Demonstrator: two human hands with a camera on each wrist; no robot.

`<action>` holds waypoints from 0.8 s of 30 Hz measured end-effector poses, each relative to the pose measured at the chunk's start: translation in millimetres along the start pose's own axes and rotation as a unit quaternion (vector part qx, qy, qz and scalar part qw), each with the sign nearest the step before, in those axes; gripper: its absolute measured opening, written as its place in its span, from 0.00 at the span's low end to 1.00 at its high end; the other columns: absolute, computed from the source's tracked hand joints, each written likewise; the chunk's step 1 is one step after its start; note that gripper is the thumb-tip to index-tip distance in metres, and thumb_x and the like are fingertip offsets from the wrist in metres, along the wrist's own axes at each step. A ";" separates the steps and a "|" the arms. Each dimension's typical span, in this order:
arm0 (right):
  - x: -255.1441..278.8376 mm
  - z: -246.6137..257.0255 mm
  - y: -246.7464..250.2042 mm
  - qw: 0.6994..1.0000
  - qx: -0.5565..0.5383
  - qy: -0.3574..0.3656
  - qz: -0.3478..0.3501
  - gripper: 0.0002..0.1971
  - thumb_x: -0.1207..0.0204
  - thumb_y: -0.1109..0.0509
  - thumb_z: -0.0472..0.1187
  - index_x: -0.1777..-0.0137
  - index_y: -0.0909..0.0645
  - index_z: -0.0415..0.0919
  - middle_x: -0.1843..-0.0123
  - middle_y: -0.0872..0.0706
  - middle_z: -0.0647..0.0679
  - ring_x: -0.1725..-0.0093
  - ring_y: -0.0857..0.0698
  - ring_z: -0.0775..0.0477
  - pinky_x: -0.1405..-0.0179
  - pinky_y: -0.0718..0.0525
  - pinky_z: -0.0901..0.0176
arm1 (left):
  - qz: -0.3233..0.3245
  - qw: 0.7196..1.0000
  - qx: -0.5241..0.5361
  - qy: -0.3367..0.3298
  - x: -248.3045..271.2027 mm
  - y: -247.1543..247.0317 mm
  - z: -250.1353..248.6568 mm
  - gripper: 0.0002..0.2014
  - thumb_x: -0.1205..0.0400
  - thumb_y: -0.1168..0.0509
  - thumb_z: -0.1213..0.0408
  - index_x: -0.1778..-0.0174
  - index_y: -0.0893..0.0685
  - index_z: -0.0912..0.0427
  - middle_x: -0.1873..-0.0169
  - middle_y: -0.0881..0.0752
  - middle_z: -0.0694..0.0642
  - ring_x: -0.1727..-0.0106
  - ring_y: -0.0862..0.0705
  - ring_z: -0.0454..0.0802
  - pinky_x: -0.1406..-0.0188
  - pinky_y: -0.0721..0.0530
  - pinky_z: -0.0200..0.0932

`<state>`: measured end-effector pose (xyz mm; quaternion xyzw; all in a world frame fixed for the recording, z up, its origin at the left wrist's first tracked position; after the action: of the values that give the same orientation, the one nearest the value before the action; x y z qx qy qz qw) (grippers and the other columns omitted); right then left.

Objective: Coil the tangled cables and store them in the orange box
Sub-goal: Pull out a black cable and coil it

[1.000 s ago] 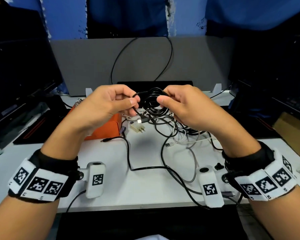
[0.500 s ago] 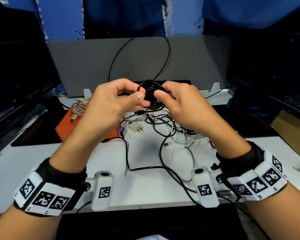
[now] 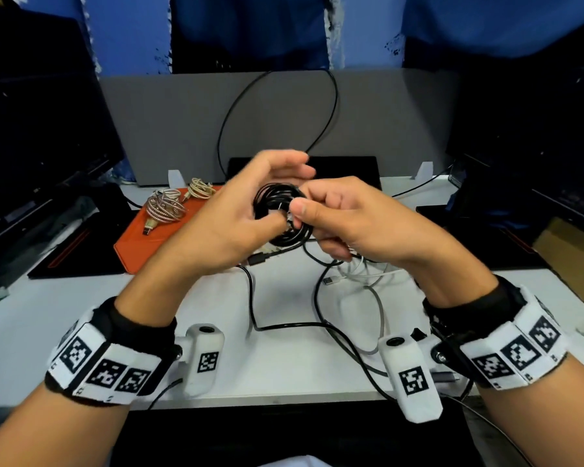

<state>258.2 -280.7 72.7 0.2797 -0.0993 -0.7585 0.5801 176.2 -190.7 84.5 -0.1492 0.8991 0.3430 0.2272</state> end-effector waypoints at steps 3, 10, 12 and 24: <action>1.1 4.3 -5.0 1.000 0.010 0.003 0.023 0.16 0.09 0.37 0.41 0.54 0.24 0.27 0.73 0.32 0.51 0.79 0.32 0.49 0.79 0.34 0.55 | 0.012 1.000 -0.009 0.009 -0.1 -4.8 -2.7 0.25 0.19 0.36 0.72 0.26 0.23 0.52 0.44 0.12 0.42 0.42 0.13 0.40 0.43 0.18 0.36; 7.7 10.6 12.5 0.987 0.158 -0.012 -0.007 0.17 0.10 0.34 0.46 0.53 0.21 0.31 0.78 0.28 0.57 0.79 0.31 0.56 0.79 0.33 0.59 | 0.039 0.997 -0.054 0.046 3.7 -5.5 4.0 0.11 0.14 0.37 0.53 0.36 0.19 0.45 0.55 0.13 0.47 0.55 0.15 0.48 0.57 0.17 0.55; 8.4 11.7 17.7 0.985 0.172 -0.020 -0.018 0.16 0.10 0.34 0.47 0.55 0.21 0.35 0.79 0.27 0.57 0.80 0.31 0.57 0.78 0.32 0.59 | 0.039 0.998 -0.019 0.047 3.8 -2.4 3.4 0.15 0.13 0.40 0.49 0.37 0.17 0.51 0.58 0.15 0.51 0.59 0.19 0.52 0.60 0.21 0.46; 0.6 4.1 18.2 0.994 0.044 -0.009 -0.099 0.13 0.14 0.28 0.46 0.47 0.16 0.33 0.73 0.19 0.48 0.77 0.20 0.51 0.75 0.22 0.57 | -0.149 0.983 -0.106 0.005 4.0 23.8 -5.2 0.07 0.10 0.38 0.54 0.45 0.14 0.44 0.62 0.12 0.49 0.63 0.11 0.51 0.62 0.09 0.57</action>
<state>270.8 -287.5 84.5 0.3066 -0.1100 -0.8096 0.4883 161.1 -177.6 99.0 -0.3064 0.8264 0.3983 0.2541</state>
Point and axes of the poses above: each hand's wrist, its own x-axis away from the middle knuckle, its own y-axis out of the back of the hand, z = x × y, the point moved 8 cm from there along -x, towards the middle knuckle
